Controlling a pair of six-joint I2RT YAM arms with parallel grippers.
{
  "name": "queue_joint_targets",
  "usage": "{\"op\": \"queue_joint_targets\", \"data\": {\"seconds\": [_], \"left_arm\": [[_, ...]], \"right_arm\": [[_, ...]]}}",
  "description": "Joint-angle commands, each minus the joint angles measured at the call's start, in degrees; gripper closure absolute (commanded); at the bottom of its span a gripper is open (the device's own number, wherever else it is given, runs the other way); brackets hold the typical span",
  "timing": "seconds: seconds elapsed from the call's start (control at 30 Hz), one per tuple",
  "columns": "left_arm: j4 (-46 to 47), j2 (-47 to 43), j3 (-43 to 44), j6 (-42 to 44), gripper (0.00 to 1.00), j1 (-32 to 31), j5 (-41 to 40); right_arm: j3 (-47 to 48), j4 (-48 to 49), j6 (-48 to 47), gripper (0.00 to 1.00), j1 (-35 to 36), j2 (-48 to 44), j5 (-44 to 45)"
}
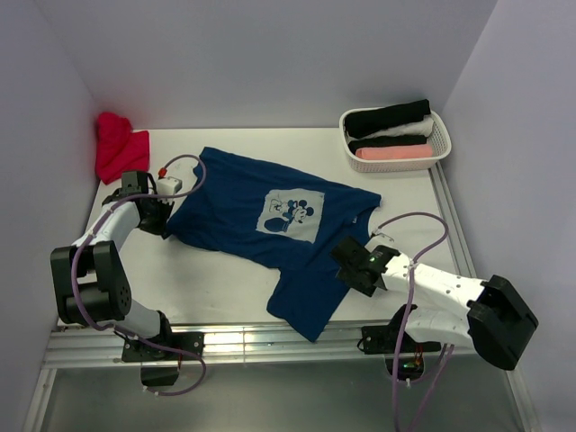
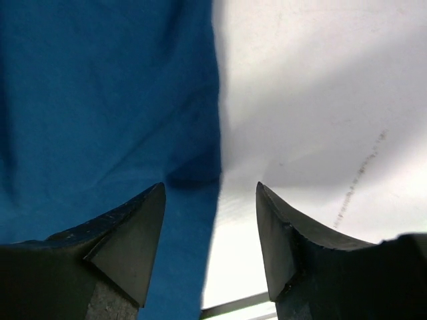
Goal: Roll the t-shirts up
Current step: Flatten the tshirt
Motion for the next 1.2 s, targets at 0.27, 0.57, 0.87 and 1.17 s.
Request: {"op": "queue_joint_targets", "data": {"seconds": [0.27, 0.57, 0.87, 1.17], "left_arm": [[-0.95, -1.05, 1.29, 1.44, 1.00, 0.51, 1.57], [-0.60, -1.75, 1.20, 1.44, 1.00, 0.51, 1.31], [-3.23, -5.27, 4.19, 3.45, 1.00, 1.92, 1.83], [-7.01, -9.14, 1.55, 8.38, 1.00, 2.18, 5.87]], "right_arm": [[-2.79, 9.08, 1.25, 0.50, -1.69, 2.63, -0.49], [-1.05, 5.93, 0.90, 0.95, -1.69, 0.45, 2.31], [12.04, -10.67, -3.49, 1.00, -3.79, -13.16, 9.09], [17.51, -16.86, -6.30, 1.00, -4.24, -20.04, 9.62]]}}
